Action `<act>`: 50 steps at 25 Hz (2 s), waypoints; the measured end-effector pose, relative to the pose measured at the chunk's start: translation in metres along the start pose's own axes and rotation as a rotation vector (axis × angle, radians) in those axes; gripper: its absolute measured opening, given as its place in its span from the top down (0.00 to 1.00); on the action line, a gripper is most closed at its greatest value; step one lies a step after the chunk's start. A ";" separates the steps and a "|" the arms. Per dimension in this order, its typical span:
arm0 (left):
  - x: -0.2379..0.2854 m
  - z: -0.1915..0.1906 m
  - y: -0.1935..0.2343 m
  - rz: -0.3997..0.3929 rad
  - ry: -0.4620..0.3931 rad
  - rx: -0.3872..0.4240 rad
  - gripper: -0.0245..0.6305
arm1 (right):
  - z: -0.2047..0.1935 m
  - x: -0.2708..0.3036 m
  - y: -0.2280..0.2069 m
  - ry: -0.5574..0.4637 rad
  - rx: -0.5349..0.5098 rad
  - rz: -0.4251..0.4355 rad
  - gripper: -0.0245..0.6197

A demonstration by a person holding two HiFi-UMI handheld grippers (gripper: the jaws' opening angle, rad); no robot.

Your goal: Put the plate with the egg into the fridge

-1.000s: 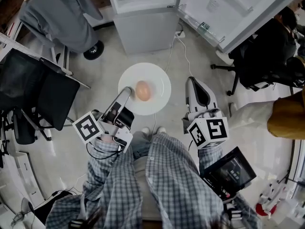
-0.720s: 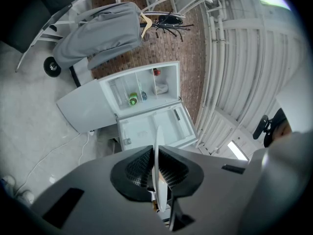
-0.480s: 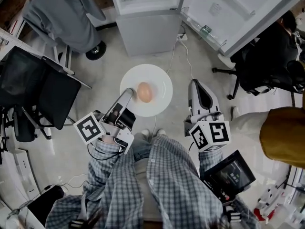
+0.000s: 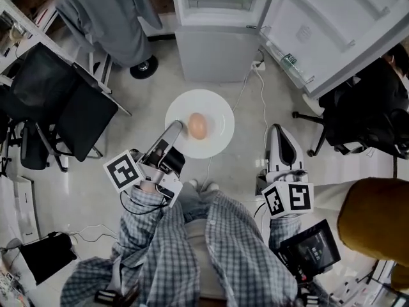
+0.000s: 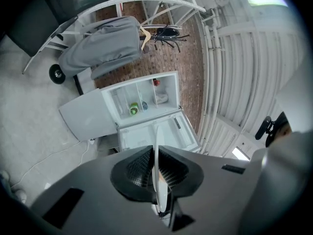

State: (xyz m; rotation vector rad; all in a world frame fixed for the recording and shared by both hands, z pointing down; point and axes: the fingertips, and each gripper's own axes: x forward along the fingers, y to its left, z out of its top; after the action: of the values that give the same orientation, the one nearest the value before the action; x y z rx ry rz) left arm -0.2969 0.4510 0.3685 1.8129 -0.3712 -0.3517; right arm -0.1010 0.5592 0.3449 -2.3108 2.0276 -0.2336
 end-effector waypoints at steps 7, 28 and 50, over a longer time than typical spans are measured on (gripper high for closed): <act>-0.001 -0.022 -0.002 0.008 -0.015 -0.028 0.92 | -0.006 -0.021 -0.015 0.016 -0.005 0.007 0.96; 0.087 0.055 0.031 0.021 0.040 -0.039 0.92 | -0.001 0.088 -0.030 0.019 -0.023 -0.007 0.96; 0.193 0.163 0.081 0.077 0.073 -0.056 0.92 | 0.012 0.252 -0.046 0.042 -0.036 -0.013 0.96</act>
State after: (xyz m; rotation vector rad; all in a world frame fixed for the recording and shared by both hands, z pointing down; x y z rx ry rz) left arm -0.1973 0.2072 0.3943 1.7467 -0.3754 -0.2395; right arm -0.0232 0.3152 0.3584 -2.3606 2.0527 -0.2507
